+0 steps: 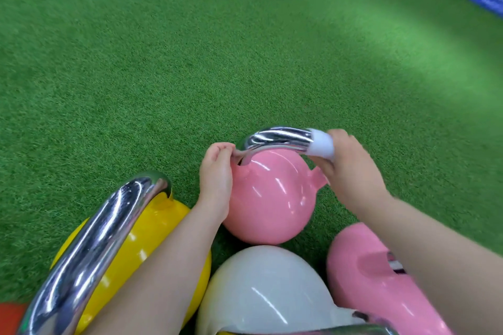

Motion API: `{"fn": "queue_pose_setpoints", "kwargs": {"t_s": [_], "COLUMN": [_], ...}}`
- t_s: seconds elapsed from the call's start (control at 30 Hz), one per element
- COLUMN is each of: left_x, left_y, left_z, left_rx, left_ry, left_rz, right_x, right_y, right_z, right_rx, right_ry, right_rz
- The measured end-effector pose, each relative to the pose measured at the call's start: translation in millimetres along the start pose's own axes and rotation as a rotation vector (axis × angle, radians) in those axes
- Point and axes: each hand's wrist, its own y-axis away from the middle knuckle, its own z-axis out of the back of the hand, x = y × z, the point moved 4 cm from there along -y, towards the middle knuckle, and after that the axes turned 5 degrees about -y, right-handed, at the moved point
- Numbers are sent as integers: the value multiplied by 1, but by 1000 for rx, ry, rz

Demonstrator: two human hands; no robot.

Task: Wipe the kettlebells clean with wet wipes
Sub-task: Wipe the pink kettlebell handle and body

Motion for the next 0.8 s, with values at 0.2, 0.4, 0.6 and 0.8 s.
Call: {"fn": "queue_pose_setpoints", "kwargs": {"t_s": [0.2,0.4,0.6,0.8], "left_x": [2,3,-1,-1], "left_y": [2,1,4,2], "left_z": [-2,-2,-6,-4], "left_rx": [16,25,30,46], "left_ry": [18,34,71,28], "left_rz": [27,13,-35,-82], "right_x": [-26,46,108,131], "right_y": [31,5,-2,-15], "right_z": [-34,-4,-17,-38], "right_rx": [-140,-235,-51,150], "right_ry": [-354,350,613,717], "right_rz": [-432,124,327,450]}}
